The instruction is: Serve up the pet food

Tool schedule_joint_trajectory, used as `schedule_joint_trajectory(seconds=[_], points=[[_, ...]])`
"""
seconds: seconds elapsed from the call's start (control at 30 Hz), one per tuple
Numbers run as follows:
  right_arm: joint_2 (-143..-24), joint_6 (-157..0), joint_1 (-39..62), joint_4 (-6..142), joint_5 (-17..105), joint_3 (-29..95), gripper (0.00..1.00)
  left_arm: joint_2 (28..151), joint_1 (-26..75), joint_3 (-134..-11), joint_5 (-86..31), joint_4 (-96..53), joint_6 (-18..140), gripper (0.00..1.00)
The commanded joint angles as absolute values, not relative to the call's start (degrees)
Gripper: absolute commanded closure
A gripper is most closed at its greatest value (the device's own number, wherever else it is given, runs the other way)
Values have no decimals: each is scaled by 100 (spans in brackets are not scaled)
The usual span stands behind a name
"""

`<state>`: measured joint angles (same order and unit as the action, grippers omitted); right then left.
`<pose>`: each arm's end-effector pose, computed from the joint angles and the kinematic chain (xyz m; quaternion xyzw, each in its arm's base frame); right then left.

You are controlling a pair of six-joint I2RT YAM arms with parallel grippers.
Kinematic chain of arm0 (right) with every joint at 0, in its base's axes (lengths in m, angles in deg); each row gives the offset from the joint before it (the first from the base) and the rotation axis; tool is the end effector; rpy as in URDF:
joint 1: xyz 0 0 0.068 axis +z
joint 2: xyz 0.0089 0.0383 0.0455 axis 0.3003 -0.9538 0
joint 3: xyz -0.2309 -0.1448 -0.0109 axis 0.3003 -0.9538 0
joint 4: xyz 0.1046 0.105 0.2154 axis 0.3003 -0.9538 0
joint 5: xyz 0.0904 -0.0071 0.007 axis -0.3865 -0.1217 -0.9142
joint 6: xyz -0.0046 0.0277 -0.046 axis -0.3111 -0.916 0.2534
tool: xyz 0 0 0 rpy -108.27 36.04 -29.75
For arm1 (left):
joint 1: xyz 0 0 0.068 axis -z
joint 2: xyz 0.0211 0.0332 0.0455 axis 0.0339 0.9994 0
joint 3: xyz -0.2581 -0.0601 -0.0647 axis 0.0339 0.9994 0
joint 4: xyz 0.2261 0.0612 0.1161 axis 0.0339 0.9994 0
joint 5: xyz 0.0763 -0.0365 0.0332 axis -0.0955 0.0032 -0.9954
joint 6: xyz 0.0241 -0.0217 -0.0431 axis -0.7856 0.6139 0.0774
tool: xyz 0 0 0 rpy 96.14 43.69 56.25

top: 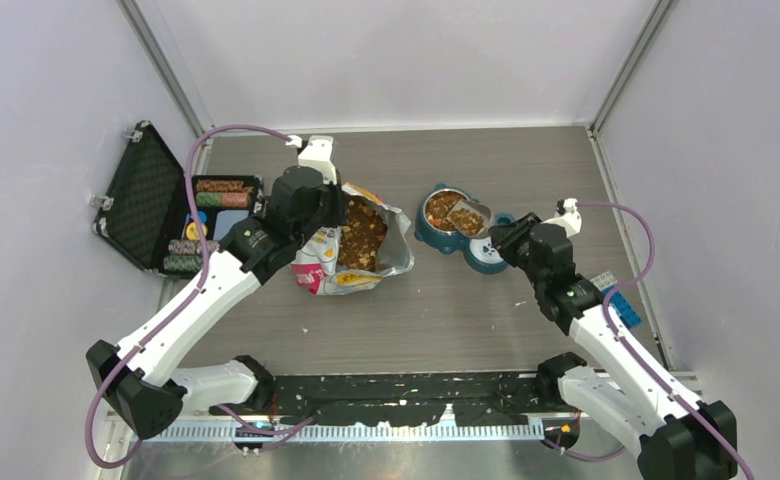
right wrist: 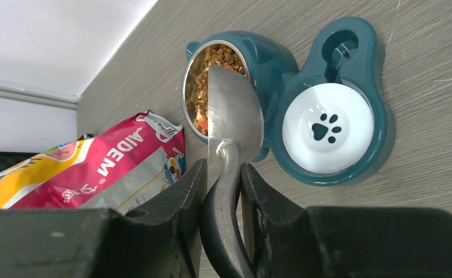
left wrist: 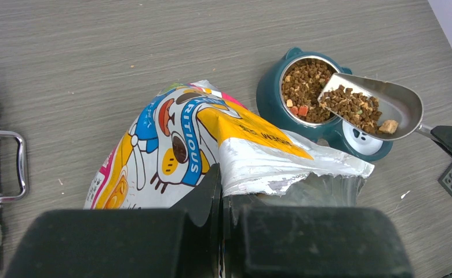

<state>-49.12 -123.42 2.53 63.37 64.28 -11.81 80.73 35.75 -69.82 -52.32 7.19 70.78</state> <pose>0.1836 0.0583 0.2559 0.2862 0.7722 0.2524 0.5080 0.2085 -0.1484 0.3840 0.0400 0.8309 -0.1636 0.5303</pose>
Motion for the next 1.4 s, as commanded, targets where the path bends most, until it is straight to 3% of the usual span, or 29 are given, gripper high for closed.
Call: schedule_joint_trajectory(seconds=[0.0, 0.53, 1.37], points=[[-5068, -11811, 230, 6595, 6515, -595, 95, 7801, 3526, -7029, -5243, 345, 6976, 100], [-5632, -10929, 341, 6301, 6588, 126, 95, 7781, 3525, -6919, -5281, 266, 6922, 100], [-6470, -10032, 1328, 5898, 8060, 1069, 95, 7771, 3533, -6874, -5353, 279, 6923, 100]])
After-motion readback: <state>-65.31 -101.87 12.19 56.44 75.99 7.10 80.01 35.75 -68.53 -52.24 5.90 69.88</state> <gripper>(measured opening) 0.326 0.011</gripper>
